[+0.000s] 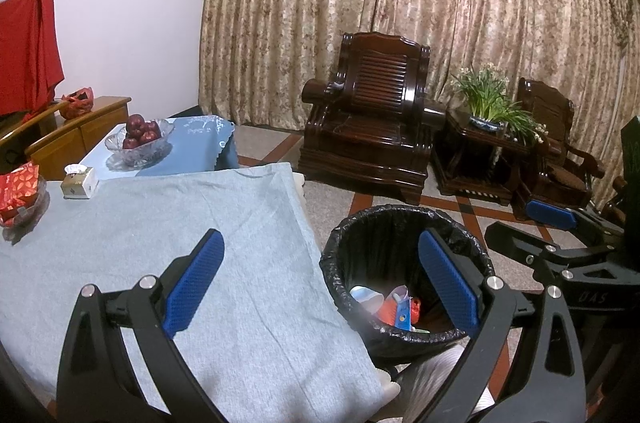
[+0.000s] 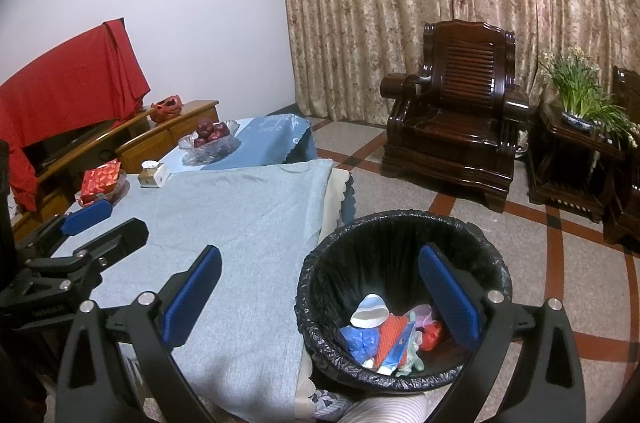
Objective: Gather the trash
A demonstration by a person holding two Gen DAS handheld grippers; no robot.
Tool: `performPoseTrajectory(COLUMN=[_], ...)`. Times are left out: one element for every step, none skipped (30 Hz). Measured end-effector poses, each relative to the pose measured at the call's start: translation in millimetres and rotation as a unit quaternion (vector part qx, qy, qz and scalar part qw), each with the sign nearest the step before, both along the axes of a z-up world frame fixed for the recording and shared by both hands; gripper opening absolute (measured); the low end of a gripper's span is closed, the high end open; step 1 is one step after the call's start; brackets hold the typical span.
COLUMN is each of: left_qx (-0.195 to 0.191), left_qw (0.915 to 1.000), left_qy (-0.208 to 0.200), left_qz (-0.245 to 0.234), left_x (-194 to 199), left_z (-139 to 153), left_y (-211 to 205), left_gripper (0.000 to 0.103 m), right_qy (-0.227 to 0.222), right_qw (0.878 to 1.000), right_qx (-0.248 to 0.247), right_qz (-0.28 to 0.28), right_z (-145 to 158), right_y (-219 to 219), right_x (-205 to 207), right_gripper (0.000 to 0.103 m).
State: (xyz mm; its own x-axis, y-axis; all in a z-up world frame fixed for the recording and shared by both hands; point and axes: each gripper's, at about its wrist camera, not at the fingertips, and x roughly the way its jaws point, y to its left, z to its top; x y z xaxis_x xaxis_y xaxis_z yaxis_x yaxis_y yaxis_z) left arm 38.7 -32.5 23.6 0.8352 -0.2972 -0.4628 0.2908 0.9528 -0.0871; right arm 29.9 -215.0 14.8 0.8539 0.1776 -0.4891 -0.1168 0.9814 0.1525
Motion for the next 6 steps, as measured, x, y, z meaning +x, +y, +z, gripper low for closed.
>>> performPoseTrajectory(left_qx=[0.0,0.0,0.0,0.001,0.001,0.001], left_qw=[1.0,1.0,1.0,1.0,1.0,1.0], left_qy=[0.001,0.001,0.002,0.003,0.003,0.003], left_qz=[0.0,0.001,0.001,0.002,0.002,0.002], left_x=[0.6,0.1,2.4,4.0,3.7,5.2], left_z=[-0.9,-1.0,-2.3,-3.1,-3.5,-4.3], left_y=[1.4,2.0,4.3,5.3,6.3,6.9], left_gripper=[0.095,0.095,0.095,0.095,0.095,0.095], right_qy=[0.0,0.0,0.0,0.0,0.001,0.001], right_qw=[1.0,1.0,1.0,1.0,1.0,1.0], right_qx=[0.0,0.0,0.0,0.0,0.0,0.0], right_qz=[0.0,0.0,0.0,0.0,0.001,0.001], right_z=[0.1,-1.3,-1.3,-1.5,-1.3,-1.8], right_y=[-0.1,0.0,0.0,-0.3,-0.2,-0.4], right_x=[-0.3,0.1,0.6,0.1,0.6,0.4], right_gripper=[0.097,0.097,0.097,0.097,0.097,0.097])
